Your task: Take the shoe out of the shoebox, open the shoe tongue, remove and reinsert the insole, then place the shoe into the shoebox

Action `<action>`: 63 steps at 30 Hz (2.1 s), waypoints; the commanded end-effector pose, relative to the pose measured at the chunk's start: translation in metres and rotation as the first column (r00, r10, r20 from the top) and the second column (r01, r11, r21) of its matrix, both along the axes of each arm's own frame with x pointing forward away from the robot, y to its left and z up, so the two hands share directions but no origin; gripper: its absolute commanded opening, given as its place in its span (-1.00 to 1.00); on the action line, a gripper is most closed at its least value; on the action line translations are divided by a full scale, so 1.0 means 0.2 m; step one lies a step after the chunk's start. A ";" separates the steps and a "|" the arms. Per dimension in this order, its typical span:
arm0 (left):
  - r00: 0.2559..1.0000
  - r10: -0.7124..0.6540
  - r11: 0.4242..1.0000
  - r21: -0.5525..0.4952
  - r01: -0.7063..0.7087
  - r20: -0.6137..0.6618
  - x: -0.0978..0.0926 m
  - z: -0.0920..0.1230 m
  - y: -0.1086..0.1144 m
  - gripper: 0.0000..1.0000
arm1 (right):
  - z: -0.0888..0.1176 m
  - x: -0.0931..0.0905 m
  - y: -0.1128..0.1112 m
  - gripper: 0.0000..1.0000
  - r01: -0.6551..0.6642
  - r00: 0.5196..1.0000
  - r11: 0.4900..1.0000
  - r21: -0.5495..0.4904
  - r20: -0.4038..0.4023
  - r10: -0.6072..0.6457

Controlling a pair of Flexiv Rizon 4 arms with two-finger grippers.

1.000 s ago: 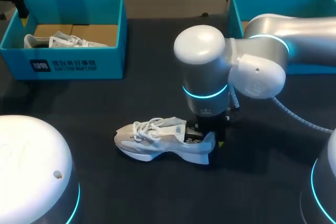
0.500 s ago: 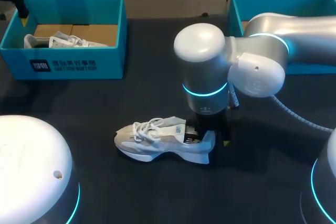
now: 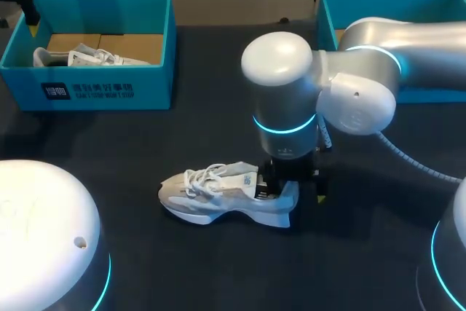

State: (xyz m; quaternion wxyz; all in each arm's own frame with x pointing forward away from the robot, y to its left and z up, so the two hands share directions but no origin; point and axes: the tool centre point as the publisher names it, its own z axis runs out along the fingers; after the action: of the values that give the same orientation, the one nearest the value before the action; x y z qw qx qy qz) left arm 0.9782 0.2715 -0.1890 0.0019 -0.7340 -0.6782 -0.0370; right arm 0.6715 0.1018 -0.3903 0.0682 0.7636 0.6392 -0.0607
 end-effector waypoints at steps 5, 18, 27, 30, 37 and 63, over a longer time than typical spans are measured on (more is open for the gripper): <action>1.000 0.000 1.000 0.003 0.000 0.003 -0.01 0.00 0.00 1.00 | 0.00 0.00 0.00 0.75 -0.001 1.000 1.000 0.003 0.001 0.001; 1.000 0.000 1.000 0.003 0.000 0.003 -0.01 0.00 0.00 1.00 | 0.33 0.02 -0.04 1.00 -0.067 0.997 0.978 0.200 -0.016 0.072; 1.000 0.000 1.000 0.003 0.000 0.003 -0.01 0.00 0.00 1.00 | 0.40 0.02 -0.11 1.00 -0.255 0.967 0.917 0.307 0.061 0.248; 1.000 0.000 1.000 0.003 0.000 0.003 -0.01 0.00 0.00 1.00 | 0.44 0.01 -0.13 1.00 -0.375 0.927 0.861 0.344 0.109 0.360; 1.000 0.000 1.000 0.003 0.000 0.003 -0.01 0.00 0.00 1.00 | 0.53 0.03 -0.15 1.00 -0.491 0.864 0.750 0.442 0.142 0.482; 1.000 0.000 1.000 0.003 0.000 0.003 -0.01 0.00 0.00 1.00 | 0.57 0.01 -0.24 1.00 -0.804 0.570 0.346 0.484 0.460 0.681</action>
State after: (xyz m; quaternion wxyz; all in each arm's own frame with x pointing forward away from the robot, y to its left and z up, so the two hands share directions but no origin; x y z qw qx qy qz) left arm 0.9782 0.2715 -0.1891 0.0019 -0.7340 -0.6782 -0.0370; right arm 0.6791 0.0663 -0.2731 -0.1414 0.3923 0.8854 0.2055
